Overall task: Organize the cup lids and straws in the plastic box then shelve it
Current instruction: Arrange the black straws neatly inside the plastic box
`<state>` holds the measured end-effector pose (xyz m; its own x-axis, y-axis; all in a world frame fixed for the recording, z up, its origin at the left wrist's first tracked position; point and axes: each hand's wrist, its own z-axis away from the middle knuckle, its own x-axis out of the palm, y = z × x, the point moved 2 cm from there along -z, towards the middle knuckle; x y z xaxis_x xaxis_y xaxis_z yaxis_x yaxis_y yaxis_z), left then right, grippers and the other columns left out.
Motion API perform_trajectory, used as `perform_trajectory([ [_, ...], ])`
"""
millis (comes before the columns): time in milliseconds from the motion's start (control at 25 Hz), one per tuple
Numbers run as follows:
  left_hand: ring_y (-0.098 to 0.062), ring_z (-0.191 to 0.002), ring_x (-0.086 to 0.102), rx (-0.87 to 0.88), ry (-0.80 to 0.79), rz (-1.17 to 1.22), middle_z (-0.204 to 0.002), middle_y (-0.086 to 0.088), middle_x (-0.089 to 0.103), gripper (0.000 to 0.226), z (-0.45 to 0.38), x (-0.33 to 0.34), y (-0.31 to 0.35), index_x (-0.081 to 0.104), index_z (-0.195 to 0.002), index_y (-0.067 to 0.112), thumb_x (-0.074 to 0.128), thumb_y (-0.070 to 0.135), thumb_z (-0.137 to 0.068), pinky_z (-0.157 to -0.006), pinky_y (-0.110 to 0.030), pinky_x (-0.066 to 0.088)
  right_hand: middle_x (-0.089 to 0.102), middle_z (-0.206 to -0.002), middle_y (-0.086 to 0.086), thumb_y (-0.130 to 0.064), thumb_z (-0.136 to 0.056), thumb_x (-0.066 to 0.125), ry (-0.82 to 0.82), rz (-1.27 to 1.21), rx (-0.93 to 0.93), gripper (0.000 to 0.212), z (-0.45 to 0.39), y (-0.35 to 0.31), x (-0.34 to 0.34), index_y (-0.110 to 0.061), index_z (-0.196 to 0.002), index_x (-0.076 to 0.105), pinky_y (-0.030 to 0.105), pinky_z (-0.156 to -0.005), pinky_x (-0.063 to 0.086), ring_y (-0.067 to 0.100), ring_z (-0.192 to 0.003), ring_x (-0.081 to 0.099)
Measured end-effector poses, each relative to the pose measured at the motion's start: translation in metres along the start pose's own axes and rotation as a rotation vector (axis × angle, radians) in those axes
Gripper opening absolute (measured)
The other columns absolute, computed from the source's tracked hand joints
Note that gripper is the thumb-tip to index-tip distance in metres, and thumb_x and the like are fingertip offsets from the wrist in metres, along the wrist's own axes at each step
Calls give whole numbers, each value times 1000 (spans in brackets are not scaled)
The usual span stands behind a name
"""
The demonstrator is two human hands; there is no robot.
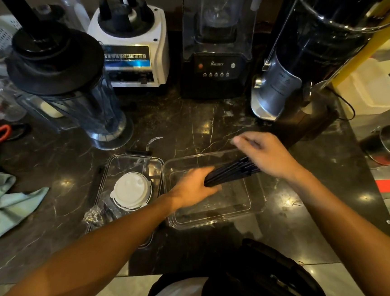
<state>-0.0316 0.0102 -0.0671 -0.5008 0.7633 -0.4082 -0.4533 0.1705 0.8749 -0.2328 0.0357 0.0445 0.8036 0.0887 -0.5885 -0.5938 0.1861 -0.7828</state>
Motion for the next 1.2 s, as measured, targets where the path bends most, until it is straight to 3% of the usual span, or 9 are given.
perform_trajectory([
  [160, -8, -74, 68, -26, 96, 167, -85, 1, 71, 15, -9, 12, 10, 67, -104, 23, 75, 23, -91, -67, -34, 59, 77, -119, -7, -45, -104, 48, -15, -262, -39, 43, 3, -13, 25, -18, -108, 81, 34, -110, 45, 6, -120, 66],
  [240, -19, -80, 72, -85, 132, 270, -89, -3, 74, 20, -14, 18, 9, 68, -103, 25, 79, 23, -87, -74, -46, 61, 77, -119, -8, -48, -107, 43, -43, -72, -49, 48, -2, -25, 35, -19, -107, 82, 31, -107, 46, 5, -118, 66],
  [400, -12, -102, 73, -115, 260, 416, -105, -1, 77, 42, -16, 24, 8, 67, -119, 16, 84, 18, -81, -92, -39, 61, 78, -115, -4, -45, -110, 39, -135, 211, -32, 50, -13, -39, 54, -18, -111, 81, 30, -98, 48, 8, -110, 68],
  [560, 5, -81, 69, -128, 329, 463, -90, 8, 71, 25, -11, 17, 7, 66, -103, 26, 78, 12, -88, -75, -18, 55, 75, -121, -9, -47, -110, 35, 48, -211, -4, 53, -16, -34, 38, -17, -116, 79, 18, -104, 41, -2, -117, 64],
  [640, 8, -72, 64, -141, 387, 455, -81, 11, 66, 26, -10, 14, 5, 63, -91, 27, 80, 8, -86, -70, -13, 51, 75, -125, -5, -50, -111, 26, 111, -441, 59, 61, -18, -18, 29, -15, -124, 74, 28, -109, 43, 4, -120, 66],
  [840, -15, -76, 64, -142, 353, 495, -84, -9, 66, 19, -15, 20, 4, 65, -97, 0, 78, 0, -84, -74, -39, 56, 69, -134, 18, -54, -110, 18, -106, -882, 204, 75, -7, -5, 62, 0, -135, 63, 52, -118, 39, 30, -131, 61],
  [960, -25, -81, 66, -134, 349, 512, -87, -10, 69, 23, -16, 19, 5, 67, -103, 5, 79, 3, -84, -74, -46, 58, 68, -135, 18, -59, -102, 46, -48, -891, 129, 70, -6, -9, 70, -1, -137, 61, 45, -119, 40, 25, -133, 60],
  [1120, -14, -103, 73, -107, 343, 542, -107, -4, 75, 37, -19, 11, -1, 69, -119, 11, 76, -1, -85, -86, -33, 60, 61, -141, -5, -47, -71, 87, -89, -374, 135, 96, 2, 6, 64, -24, -153, 43, 24, -108, 45, 7, -133, 56],
  [1200, -10, -100, 72, -91, 323, 512, -105, -2, 75, 30, -17, 13, -1, 72, -113, 13, 73, -2, -88, -85, -33, 61, 63, -133, -11, -34, -74, 92, -112, -262, 163, 79, 2, 17, 70, -25, -142, 55, 13, -103, 41, -7, -129, 54],
])
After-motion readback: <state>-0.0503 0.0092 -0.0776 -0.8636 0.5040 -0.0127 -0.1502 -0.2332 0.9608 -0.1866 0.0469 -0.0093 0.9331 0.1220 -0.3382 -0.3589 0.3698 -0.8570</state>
